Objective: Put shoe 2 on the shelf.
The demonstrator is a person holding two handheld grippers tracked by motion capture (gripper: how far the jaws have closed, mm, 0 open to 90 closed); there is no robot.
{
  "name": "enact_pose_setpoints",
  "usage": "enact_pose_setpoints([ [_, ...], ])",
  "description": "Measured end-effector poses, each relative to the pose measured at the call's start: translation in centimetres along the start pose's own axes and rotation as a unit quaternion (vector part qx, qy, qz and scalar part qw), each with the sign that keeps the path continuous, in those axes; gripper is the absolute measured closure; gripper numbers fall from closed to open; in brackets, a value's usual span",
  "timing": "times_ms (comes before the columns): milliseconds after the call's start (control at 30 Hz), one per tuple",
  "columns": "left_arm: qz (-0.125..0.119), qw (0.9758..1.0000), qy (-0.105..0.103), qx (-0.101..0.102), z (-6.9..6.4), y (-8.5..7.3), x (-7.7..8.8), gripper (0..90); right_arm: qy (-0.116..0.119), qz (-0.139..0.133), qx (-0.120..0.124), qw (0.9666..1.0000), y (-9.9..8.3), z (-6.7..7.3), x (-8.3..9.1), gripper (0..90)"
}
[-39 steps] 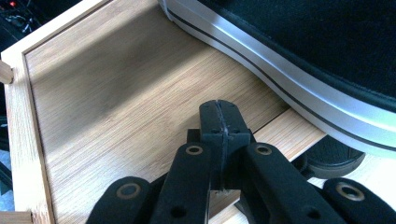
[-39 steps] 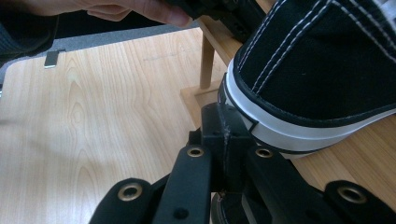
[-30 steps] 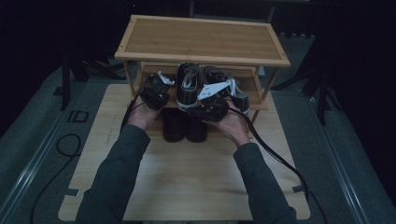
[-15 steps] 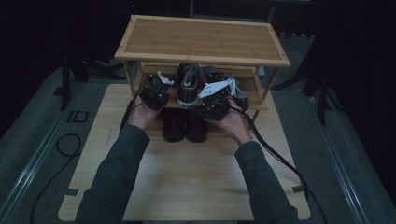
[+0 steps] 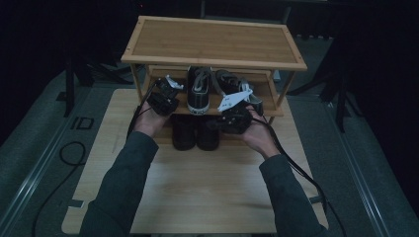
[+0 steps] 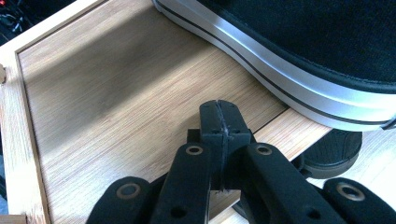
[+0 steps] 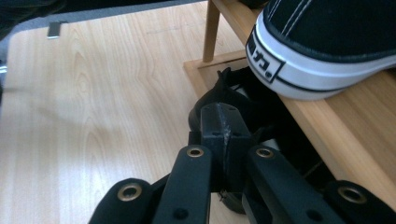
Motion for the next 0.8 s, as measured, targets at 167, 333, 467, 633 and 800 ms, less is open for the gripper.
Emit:
enact_pose_setpoints([
  [167,0.001,1.0000,0.000,0.001,0.0,0.0,0.0,90.0,0.000,0.008,0.001,1.0000,-1.3,0.2,0.6,90.0],
  [333,-0.005,0.9999,-0.006,0.007,0.0,0.1,-0.1,90.0,0.002,0.013,0.005,0.9999,-2.3,0.1,1.5,90.0],
  [467,-0.005,0.9999,-0.008,0.008,0.0,0.0,-0.1,90.0,0.000,0.017,0.004,0.9998,-3.5,-0.2,2.7,90.0],
  [633,-0.005,0.9999,-0.009,0.009,0.1,0.0,-0.1,90.0,-0.001,0.011,-0.005,0.9999,-5.1,-0.7,3.9,90.0],
  [800,-0.005,0.9999,-0.008,0.009,0.0,0.0,-0.1,90.0,-0.004,0.019,-0.010,0.9998,-6.0,-1.1,4.5,90.0],
])
Point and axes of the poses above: each handheld gripper's, and its own axes: x roughly backward along the jaws, y roughly out of its top, z roughly to its left, the point moved 3 cm from there along -x, roughly forward along the jaws, and after that the axes turned 14 degrees about z, right-handed, at the moved point
